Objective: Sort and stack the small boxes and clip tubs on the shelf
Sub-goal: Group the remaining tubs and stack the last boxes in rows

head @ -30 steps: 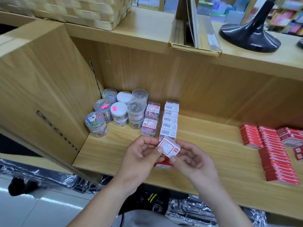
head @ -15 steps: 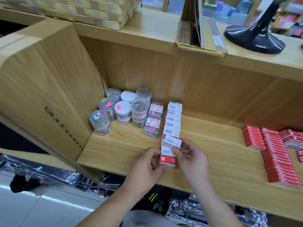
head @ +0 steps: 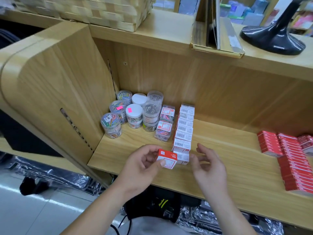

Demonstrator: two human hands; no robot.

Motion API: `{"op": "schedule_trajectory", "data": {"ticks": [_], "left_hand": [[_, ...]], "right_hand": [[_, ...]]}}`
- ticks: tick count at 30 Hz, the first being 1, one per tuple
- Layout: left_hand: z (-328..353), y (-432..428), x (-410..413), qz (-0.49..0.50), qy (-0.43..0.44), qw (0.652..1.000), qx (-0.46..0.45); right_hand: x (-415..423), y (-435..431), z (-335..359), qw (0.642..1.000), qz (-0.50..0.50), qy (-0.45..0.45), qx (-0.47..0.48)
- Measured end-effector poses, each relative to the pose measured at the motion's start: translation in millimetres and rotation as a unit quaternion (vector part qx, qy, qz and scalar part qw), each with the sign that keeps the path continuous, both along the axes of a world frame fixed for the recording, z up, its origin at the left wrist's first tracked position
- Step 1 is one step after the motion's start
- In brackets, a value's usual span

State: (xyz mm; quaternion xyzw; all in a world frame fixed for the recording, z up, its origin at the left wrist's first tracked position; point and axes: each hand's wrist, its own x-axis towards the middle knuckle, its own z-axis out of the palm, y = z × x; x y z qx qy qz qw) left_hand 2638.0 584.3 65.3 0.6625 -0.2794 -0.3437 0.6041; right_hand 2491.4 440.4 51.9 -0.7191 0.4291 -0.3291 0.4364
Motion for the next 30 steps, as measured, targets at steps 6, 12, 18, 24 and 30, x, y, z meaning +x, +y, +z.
{"op": "schedule_trajectory", "data": {"ticks": [6, 12, 18, 24, 30], "left_hand": [[22, -18, -8, 0.016, 0.077, 0.996, -0.032], [23, -23, -12, -0.004, 0.081, 0.996, -0.047], [16, -21, -14, -0.05, -0.084, 0.995, -0.005], [16, -28, -14, -0.071, -0.167, 0.983, -0.039], [1, -26, -10, -0.043, -0.065, 0.995, -0.059]], "right_hand": [[-7, 18, 37, 0.979, 0.172, -0.068, 0.084], [-11, 14, 49, 0.955, 0.138, -0.141, 0.219], [-12, 3, 54, 0.978, 0.145, -0.077, 0.132], [-6, -2, 65, 0.976, 0.217, 0.025, 0.027], [-12, 0, 37, 0.994, 0.097, -0.032, 0.036]]}}
